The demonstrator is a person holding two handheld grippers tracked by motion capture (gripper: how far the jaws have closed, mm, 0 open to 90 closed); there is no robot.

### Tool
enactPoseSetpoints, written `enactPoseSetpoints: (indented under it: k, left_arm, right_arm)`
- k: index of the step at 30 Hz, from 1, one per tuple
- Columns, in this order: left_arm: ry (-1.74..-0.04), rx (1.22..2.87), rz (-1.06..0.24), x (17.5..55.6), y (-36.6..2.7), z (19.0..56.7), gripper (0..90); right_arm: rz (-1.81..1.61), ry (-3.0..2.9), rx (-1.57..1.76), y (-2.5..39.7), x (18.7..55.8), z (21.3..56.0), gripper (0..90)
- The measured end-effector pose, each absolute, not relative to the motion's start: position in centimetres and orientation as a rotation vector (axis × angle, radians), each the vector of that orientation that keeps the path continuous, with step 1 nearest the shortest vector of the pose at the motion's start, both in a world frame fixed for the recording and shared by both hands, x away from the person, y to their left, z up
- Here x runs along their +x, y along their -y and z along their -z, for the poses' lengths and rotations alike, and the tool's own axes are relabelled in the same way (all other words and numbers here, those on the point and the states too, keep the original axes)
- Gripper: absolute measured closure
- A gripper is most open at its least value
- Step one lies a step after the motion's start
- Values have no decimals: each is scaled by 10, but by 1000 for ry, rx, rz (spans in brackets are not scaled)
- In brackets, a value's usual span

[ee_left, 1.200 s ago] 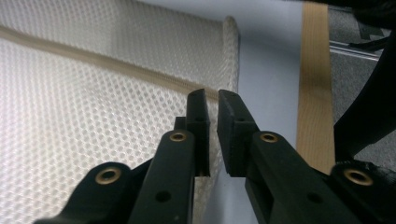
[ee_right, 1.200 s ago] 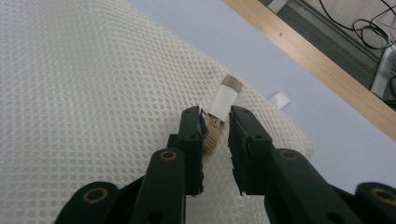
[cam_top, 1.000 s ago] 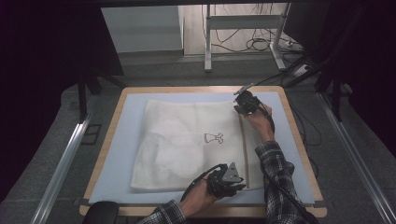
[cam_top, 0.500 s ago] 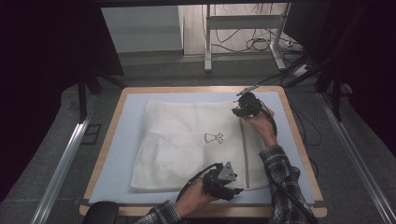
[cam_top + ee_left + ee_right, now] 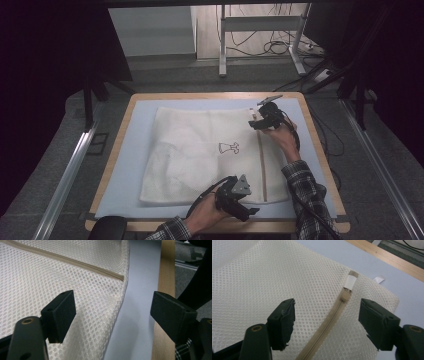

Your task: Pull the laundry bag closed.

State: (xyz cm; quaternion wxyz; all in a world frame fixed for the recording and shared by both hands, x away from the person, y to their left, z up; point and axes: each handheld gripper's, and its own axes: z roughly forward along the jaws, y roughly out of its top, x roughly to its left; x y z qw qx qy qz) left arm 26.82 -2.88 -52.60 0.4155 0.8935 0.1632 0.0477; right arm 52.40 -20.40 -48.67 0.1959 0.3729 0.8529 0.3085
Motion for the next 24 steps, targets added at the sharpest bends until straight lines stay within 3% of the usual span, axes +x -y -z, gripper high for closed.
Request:
enactPoseSetpoints:
  k: [12,24]
  left_arm:
    - [-411,2285,-135,264,21,522,71]
    - [-403,2305,-125,263,11,520,43]
  right_arm:
    - [-901,-2416,1020,196,509,485,193]
    - [-939,-2430,1017,198,497,482,129]
